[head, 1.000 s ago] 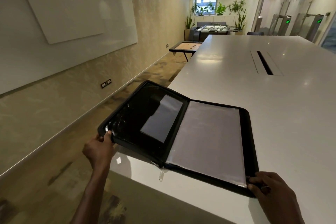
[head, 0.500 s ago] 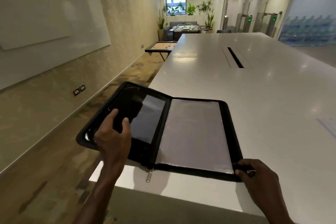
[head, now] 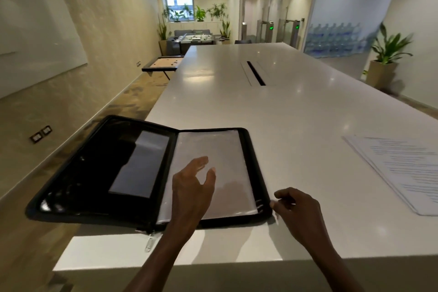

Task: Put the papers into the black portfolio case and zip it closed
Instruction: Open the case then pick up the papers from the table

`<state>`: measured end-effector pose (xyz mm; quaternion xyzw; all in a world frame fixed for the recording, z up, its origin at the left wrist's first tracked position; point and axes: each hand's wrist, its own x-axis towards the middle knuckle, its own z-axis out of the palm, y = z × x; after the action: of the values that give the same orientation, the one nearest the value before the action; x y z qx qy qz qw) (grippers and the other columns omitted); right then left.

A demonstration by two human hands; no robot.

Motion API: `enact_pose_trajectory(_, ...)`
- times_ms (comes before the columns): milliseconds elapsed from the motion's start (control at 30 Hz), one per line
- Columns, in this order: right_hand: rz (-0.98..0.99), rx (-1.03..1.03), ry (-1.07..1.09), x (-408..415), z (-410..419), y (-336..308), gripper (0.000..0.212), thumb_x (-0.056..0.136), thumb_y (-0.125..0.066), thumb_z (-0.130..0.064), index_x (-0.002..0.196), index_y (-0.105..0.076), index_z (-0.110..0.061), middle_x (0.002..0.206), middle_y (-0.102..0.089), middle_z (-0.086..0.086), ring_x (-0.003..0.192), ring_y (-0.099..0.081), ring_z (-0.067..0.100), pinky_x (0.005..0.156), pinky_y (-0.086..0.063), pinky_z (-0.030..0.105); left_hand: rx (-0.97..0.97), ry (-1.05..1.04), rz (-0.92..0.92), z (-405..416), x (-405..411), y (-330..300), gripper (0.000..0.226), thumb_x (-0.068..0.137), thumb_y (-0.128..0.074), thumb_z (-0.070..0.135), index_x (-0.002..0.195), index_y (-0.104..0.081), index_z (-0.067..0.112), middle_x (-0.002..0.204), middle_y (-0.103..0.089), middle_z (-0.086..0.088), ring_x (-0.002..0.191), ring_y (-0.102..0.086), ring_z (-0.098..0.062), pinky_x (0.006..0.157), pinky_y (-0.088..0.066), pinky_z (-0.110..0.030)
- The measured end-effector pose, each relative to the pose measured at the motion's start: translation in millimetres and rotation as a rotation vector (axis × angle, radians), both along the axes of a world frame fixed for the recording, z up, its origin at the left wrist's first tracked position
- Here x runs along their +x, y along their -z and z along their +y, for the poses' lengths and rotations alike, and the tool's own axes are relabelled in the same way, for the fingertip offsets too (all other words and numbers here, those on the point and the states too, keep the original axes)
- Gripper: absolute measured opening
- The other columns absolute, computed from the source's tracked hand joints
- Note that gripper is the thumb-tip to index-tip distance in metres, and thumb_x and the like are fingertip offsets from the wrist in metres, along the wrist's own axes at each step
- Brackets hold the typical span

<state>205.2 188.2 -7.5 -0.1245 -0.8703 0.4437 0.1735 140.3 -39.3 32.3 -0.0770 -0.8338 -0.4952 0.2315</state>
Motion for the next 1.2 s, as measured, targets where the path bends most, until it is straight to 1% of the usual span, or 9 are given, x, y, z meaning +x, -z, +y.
enact_pose_trajectory(400,0.028,0.034,0.201,6,137,-21,0.018,0.08,-0.077,-0.016,0.098,-0.073,-0.017,0.081,-0.066,-0.015,0.077,-0.059,-0.011,0.06,-0.038,0.001,0.138,0.228,-0.167,147,-7,-5,0.02,0.085,-0.072,0.023,0.105,-0.07,0.02,0.092,-0.071,0.016,0.086,-0.065,0.009,0.075,-0.048,-0.003)
enact_pose_trajectory(600,0.026,0.086,0.275,2,215,-29,0.02,0.08,-0.077,-0.014,0.099,-0.072,-0.013,0.084,-0.069,-0.002,0.078,-0.063,0.009,0.065,-0.039,0.01,0.128,0.319,-0.298,230,-11,0,0.027,0.084,-0.072,0.028,0.108,-0.067,0.018,0.096,-0.069,0.012,0.087,-0.065,0.007,0.072,-0.047,-0.003)
enact_pose_trajectory(667,0.03,0.097,0.292,1,237,-30,0.02,0.079,-0.078,-0.013,0.099,-0.072,-0.011,0.085,-0.07,0.001,0.079,-0.063,0.012,0.066,-0.041,0.016,0.117,0.344,-0.347,256,-10,1,0.029,0.084,-0.072,0.029,0.109,-0.066,0.017,0.099,-0.07,0.009,0.087,-0.066,0.004,0.076,-0.052,-0.01)
enact_pose_trajectory(767,0.033,0.128,0.309,-3,270,-30,0.021,0.08,-0.077,-0.012,0.1,-0.072,-0.009,0.09,-0.071,0.004,0.081,-0.063,0.016,0.073,-0.043,0.024,0.119,0.359,-0.442,294,-9,1,0.031,0.086,-0.068,0.033,0.111,-0.066,0.015,0.101,-0.072,0.003,0.091,-0.069,-0.014,0.087,-0.056,-0.037)
enact_pose_trajectory(867,0.006,0.183,0.323,-6,304,-28,0.025,0.08,-0.075,-0.012,0.104,-0.07,-0.006,0.1,-0.07,0.008,0.087,-0.062,0.02,0.078,-0.046,0.031,0.117,0.379,-0.513,331,-6,0,0.036,0.088,-0.065,0.035,0.113,-0.064,0.011,0.102,-0.072,-0.002,0.097,-0.067,-0.022,0.091,-0.053,-0.044)
enact_pose_trajectory(933,-0.029,0.215,0.346,-8,327,-26,0.029,0.081,-0.075,-0.014,0.108,-0.069,-0.005,0.107,-0.069,0.011,0.096,-0.063,0.025,0.085,-0.049,0.036,0.081,0.396,-0.546,353,-5,0,0.039,0.088,-0.064,0.037,0.116,-0.062,0.009,0.106,-0.071,-0.004,0.099,-0.067,-0.021,0.091,-0.052,-0.041)
enact_pose_trajectory(1033,-0.106,0.28,0.403,-10,360,-26,0.04,0.079,-0.076,-0.019,0.114,-0.065,-0.002,0.111,-0.066,0.02,0.107,-0.058,0.035,0.089,-0.044,0.039,0.085,0.423,-0.626,381,-3,1,0.049,0.089,-0.062,0.039,0.123,-0.057,0.005,0.102,-0.068,0.003,0.09,-0.068,-0.016,0.075,-0.052,-0.026)
enact_pose_trajectory(1133,-0.291,0.372,0.426,-16,389,-26,0.062,0.077,-0.079,-0.035,0.121,-0.056,0.003,0.115,-0.06,0.026,0.113,-0.051,0.041,0.094,-0.039,0.041,0.042,0.418,-0.705,402,-2,2,0.056,0.091,-0.059,0.042,0.133,-0.049,0.007,0.114,-0.063,0.004,0.095,-0.062,-0.008,0.091,-0.046,-0.028)
enact_pose_trajectory(1200,-0.42,0.388,0.458,-21,404,-27,0.079,0.074,-0.078,-0.05,0.124,-0.05,0.004,0.121,-0.054,0.028,0.118,-0.045,0.042,0.093,-0.04,0.043,0.043,0.419,-0.744,413,1,1,0.06,0.092,-0.058,0.042,0.14,-0.041,0.009,0.125,-0.06,0.002,0.086,-0.056,-0.001,0.087,-0.039,-0.024)
